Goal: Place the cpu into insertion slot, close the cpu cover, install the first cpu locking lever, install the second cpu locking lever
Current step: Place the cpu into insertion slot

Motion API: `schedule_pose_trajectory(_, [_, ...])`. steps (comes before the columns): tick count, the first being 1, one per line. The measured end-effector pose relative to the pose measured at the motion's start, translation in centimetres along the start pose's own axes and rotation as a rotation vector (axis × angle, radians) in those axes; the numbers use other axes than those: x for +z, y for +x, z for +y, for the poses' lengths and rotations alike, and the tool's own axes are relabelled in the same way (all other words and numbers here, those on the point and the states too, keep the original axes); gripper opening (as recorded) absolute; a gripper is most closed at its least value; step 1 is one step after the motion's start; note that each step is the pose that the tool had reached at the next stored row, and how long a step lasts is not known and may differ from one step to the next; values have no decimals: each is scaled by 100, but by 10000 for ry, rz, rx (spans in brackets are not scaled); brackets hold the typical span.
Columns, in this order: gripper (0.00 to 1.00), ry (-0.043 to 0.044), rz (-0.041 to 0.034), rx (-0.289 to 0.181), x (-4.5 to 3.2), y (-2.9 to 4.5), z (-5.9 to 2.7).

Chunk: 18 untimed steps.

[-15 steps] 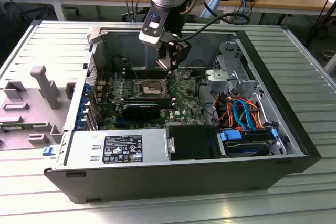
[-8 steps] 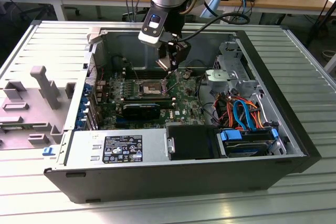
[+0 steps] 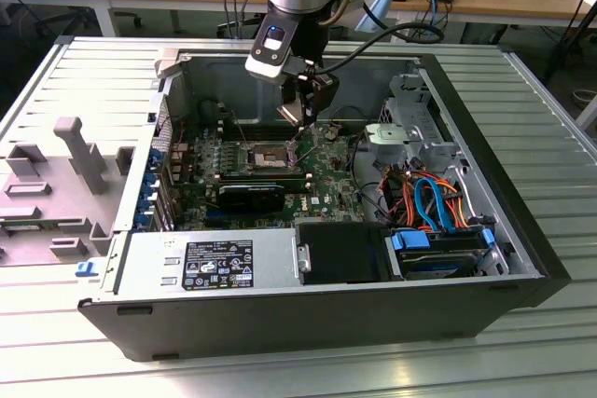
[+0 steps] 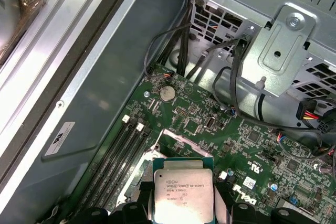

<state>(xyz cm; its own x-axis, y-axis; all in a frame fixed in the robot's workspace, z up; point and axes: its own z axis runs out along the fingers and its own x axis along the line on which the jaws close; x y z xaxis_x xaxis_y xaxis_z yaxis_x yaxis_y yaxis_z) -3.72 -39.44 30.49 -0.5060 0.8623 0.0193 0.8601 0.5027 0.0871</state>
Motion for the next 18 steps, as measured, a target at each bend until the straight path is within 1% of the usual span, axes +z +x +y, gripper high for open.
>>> schedule_pose_trajectory(18, [54,-3,-16,182,0,0,0])
